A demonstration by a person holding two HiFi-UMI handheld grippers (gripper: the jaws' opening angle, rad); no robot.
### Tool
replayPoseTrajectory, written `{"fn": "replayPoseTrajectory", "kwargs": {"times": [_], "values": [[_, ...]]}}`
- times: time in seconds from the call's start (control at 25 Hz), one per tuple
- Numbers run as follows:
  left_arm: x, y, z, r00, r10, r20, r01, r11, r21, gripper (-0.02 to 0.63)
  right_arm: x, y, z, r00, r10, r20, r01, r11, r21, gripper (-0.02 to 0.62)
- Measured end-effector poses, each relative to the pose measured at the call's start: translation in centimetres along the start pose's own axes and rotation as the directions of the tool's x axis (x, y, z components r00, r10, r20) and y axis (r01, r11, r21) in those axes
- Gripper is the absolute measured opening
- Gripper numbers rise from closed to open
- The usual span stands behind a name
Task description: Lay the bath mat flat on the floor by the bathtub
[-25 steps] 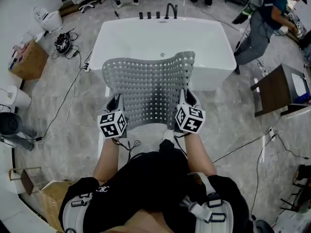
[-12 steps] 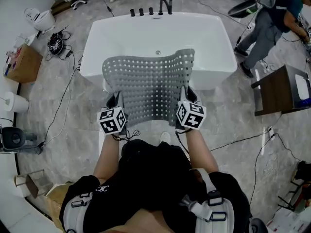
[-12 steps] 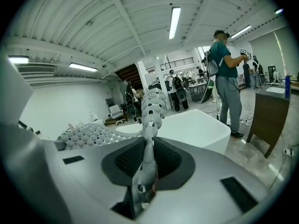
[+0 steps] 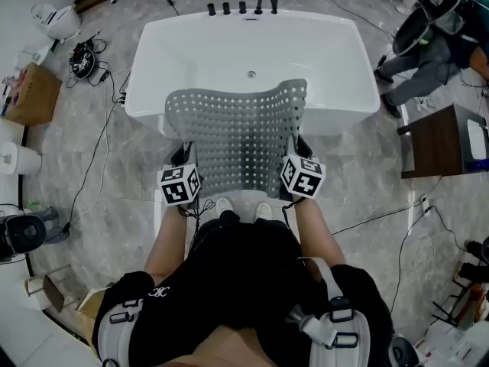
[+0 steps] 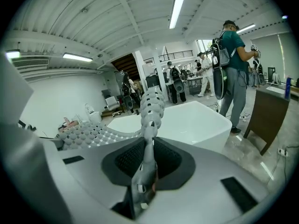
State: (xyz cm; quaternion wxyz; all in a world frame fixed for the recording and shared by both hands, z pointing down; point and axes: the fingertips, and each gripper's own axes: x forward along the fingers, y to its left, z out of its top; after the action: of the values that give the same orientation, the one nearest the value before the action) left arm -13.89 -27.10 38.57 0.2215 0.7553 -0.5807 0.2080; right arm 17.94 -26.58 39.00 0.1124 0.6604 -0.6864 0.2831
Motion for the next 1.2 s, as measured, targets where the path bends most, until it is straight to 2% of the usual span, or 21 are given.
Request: {"fn": "replayPoseTrajectory", "kwargs": {"times": [0.36,0.72,0.92,1.08,1.2], "values": [[3.4,2.1,-4.4,0.990,-0.023,-0.138,0.024,1.000,0.004,0.051,2.7,-0.4,-5.0,0.991,-0.050,-0.125,0.051,0.999,0.004,0.057],[7.7,2.5,-11.5,0.953,-0.063,-0.295,0.064,0.998,-0.007,0.051,6.4,-2.0,-12.4,0.956,-0.091,-0.279,0.086,0.996,-0.029,0.057],[11.4,3.3,-18.1,0.923,-0.087,-0.375,0.093,0.996,-0.002,0.051,9.3,-3.1,-19.7,0.921,-0.116,-0.372,0.121,0.993,-0.012,0.060],[17.8,3.7,-24.3,0.907,-0.100,-0.408,0.121,0.992,0.024,0.051,14.7,-5.6,-26.3,0.901,-0.133,-0.412,0.130,0.991,-0.036,0.060],[20.8,4.1,-29.8,0.887,-0.111,-0.449,0.132,0.991,0.016,0.051,17.0,-7.1,-31.9,0.879,-0.150,-0.453,0.144,0.988,-0.047,0.060]]}}
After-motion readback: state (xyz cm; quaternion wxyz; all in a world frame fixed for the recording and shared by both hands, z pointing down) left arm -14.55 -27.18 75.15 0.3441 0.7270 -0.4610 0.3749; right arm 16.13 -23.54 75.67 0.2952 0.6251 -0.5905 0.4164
